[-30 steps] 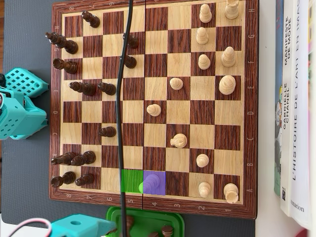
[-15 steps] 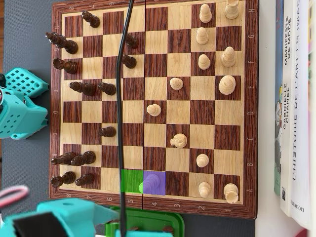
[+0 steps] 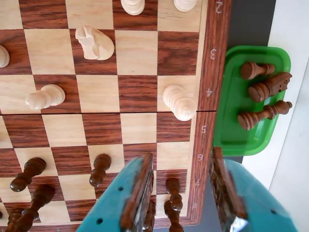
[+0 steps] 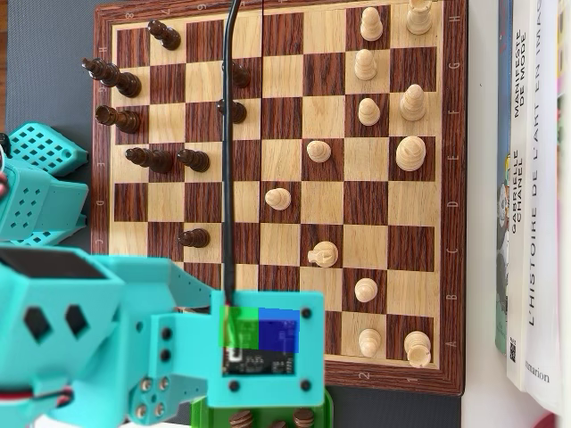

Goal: Play chess

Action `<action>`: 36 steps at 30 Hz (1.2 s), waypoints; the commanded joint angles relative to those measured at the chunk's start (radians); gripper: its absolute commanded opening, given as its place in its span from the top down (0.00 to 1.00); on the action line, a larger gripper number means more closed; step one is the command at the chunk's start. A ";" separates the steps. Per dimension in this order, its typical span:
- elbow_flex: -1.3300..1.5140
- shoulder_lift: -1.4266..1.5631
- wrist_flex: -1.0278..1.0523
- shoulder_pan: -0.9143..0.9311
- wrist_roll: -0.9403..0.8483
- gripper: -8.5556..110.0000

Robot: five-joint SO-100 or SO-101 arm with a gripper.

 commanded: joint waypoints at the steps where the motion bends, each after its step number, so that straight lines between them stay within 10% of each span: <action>1: -0.006 0.026 -0.006 -0.006 0.006 0.78; 36: -0.166 -0.298 -0.067 0.060 -0.005 0.78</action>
